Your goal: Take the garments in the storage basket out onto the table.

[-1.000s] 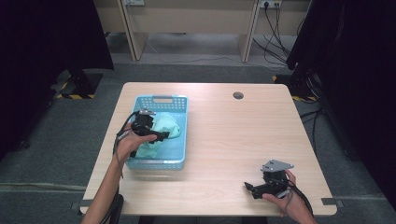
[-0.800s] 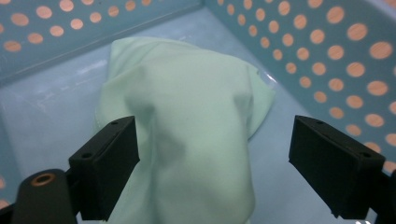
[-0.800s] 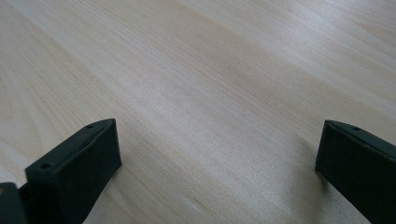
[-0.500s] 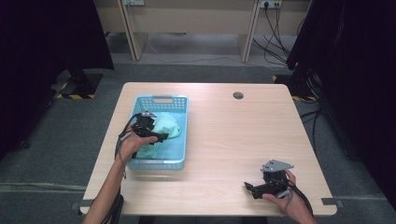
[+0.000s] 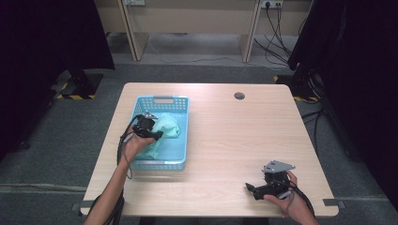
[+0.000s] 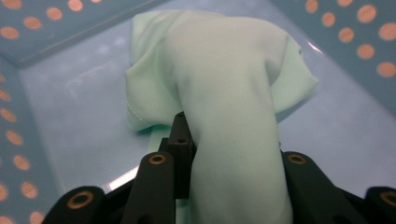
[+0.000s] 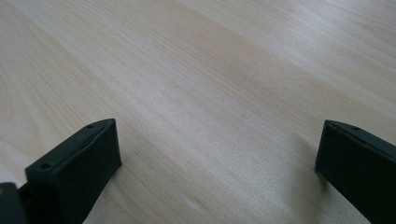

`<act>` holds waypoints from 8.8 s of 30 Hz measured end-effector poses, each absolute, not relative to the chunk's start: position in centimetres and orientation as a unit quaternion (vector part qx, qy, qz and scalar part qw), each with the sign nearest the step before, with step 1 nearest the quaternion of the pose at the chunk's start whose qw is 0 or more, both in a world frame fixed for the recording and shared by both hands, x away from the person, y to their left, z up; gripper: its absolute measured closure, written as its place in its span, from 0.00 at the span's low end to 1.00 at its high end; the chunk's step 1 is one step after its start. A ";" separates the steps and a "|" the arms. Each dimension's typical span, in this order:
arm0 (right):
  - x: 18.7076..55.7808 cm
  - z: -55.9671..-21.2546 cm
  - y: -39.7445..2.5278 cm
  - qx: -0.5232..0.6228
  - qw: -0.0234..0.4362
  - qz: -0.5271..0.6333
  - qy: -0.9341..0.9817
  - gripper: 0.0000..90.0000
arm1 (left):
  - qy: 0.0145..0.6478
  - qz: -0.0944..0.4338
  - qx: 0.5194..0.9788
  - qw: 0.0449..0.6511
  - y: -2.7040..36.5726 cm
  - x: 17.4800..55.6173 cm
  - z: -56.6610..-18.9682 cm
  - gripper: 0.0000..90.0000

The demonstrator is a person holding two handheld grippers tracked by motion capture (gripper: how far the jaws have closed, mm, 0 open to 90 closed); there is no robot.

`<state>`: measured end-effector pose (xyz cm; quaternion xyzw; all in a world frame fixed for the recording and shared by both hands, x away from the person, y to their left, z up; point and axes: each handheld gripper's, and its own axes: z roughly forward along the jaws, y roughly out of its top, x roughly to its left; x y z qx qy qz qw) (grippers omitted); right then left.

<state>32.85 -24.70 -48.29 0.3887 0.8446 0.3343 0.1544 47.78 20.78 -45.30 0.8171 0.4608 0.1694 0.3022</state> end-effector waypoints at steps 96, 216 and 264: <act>32.9 -48.3 -24.7 0.389 0.154 0.334 0.845 0.00 | 0.392 0.212 0.802 0.399 19.8 45.4 -34.1 0.78; 32.9 -48.3 -24.7 0.389 0.154 0.334 0.845 0.00 | 0.277 0.098 0.874 0.387 -0.1 48.5 -35.4 0.78; 32.9 -48.3 -24.7 0.387 0.154 0.335 0.845 0.00 | 0.296 0.059 0.899 0.317 -4.2 49.9 -42.9 0.61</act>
